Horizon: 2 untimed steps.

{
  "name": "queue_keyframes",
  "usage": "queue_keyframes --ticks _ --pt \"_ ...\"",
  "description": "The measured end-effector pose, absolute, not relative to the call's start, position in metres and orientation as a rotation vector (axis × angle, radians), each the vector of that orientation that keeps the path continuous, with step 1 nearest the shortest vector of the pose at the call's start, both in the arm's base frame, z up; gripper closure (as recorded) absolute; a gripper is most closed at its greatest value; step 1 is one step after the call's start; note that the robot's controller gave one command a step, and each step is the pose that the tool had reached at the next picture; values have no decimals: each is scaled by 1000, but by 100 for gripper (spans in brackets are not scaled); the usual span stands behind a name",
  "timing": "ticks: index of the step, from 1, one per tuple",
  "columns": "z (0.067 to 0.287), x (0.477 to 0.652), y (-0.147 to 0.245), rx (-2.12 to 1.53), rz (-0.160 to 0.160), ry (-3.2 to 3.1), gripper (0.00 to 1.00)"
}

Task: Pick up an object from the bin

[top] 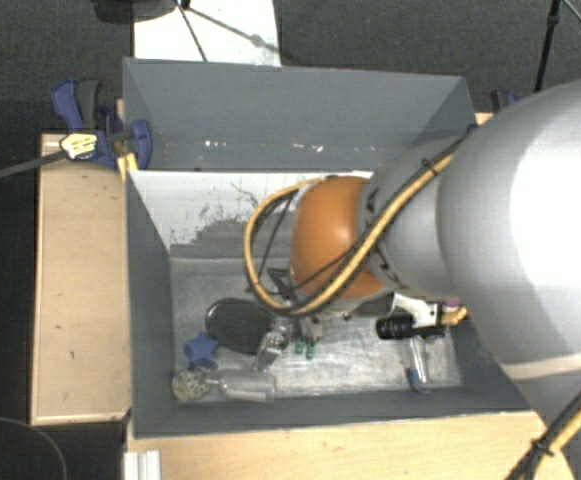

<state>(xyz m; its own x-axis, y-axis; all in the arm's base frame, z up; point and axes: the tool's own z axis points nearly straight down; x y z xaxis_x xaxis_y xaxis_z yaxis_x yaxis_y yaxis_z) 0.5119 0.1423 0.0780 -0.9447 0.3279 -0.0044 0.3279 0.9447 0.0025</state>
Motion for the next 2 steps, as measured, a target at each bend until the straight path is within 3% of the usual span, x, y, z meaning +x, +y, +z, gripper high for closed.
queue_keyframes --ticks 1,2 --pt "79 511 142 523 2 3095 100" --pt "206 517 156 492 6 3095 100"
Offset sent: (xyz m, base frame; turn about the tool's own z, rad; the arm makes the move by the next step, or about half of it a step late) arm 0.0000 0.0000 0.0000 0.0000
